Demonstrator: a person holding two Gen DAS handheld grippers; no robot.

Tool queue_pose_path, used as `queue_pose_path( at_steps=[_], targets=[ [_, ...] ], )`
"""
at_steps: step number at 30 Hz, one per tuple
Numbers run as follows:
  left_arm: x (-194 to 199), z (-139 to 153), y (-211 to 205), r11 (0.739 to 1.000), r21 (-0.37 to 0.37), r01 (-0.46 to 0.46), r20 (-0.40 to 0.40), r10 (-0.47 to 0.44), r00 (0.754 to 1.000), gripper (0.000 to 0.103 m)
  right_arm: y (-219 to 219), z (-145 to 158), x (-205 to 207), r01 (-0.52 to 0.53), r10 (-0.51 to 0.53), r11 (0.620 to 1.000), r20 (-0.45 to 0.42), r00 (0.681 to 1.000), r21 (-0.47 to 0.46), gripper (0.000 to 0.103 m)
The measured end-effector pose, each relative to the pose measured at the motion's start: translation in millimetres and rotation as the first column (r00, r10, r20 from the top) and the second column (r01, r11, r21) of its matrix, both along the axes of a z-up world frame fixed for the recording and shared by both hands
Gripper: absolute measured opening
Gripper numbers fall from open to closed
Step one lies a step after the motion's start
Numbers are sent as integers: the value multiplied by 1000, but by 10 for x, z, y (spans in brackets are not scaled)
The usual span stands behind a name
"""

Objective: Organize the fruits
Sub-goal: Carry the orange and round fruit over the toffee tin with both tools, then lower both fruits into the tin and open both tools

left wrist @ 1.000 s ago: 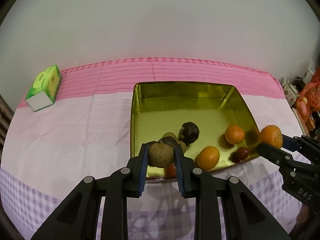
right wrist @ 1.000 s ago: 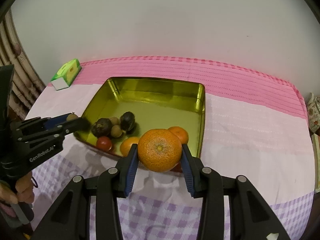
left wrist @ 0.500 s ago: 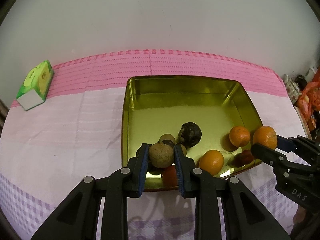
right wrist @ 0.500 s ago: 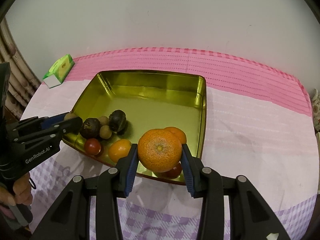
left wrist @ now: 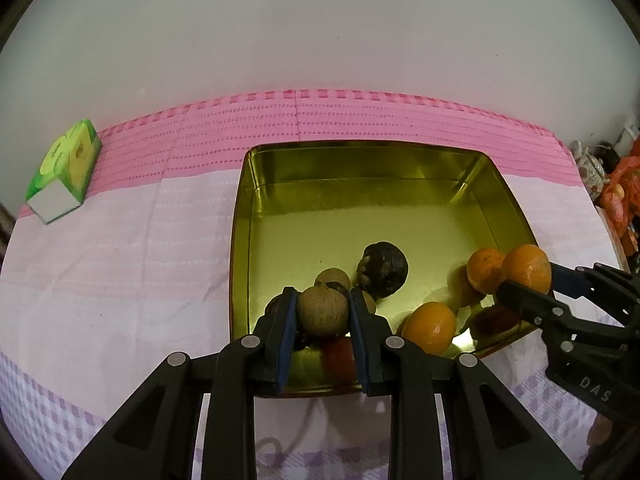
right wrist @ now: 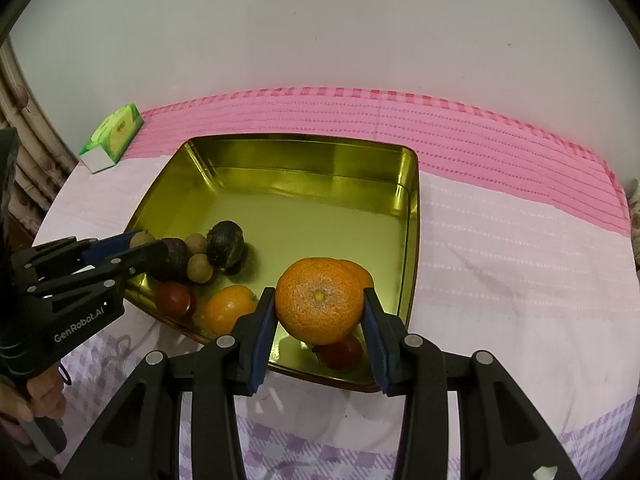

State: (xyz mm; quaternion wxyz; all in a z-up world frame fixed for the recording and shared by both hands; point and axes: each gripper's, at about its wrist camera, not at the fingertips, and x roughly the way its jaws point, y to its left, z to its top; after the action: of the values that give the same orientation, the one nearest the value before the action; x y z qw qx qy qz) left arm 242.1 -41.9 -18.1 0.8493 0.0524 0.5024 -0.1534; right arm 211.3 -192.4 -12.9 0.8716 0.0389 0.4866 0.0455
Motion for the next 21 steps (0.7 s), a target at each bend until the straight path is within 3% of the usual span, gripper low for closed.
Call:
queue_pose_path(
  at_steps=[21],
  targets=[
    [29, -22, -57, 1000, -22, 14, 5, -13, 1000, 26, 47, -77, 82, -2, 2, 1000, -26, 1000, 0, 40]
  ],
)
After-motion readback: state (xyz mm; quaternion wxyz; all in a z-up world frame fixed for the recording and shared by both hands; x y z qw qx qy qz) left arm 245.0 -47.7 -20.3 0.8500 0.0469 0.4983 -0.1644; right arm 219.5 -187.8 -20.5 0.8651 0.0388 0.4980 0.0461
